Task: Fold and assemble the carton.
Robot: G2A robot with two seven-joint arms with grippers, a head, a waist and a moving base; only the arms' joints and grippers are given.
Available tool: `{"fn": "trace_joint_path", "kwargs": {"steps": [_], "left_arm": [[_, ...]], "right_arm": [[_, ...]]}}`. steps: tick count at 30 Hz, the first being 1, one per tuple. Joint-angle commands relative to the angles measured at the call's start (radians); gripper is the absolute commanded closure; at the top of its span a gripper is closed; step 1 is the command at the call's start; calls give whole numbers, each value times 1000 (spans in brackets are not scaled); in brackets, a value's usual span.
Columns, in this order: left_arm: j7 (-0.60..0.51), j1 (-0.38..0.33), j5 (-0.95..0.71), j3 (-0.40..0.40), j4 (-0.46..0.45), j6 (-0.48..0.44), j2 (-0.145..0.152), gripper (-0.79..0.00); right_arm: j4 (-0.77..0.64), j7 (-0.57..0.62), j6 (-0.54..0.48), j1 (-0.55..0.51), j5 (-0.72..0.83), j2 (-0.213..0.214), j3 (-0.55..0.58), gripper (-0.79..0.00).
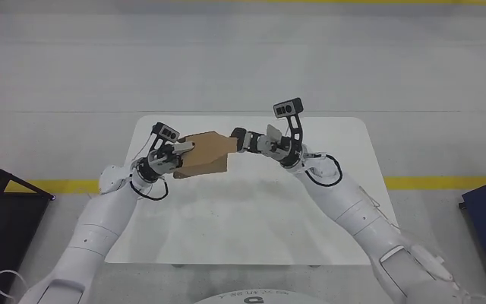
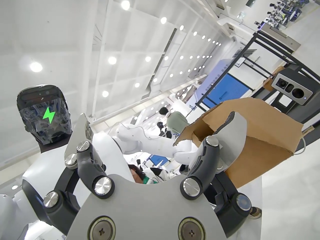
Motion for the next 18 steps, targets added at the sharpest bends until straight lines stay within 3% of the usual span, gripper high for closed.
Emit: {"fn": "trace_joint_path", "kwargs": {"steps": [1,11,18], "left_arm": [[-1,0,-3,-3,2,-1,-2,0],[0,0,-2,-13,9,1,-12,0],[6,1,14,-26,18,-24,-16,0]], "right_arm": [[12,1,1,7,-9,-9,-7,-785],[61,-1,-1,34,-41,-46,-28,-785],[10,19,19,-14,-6,-44,42,-785]]}}
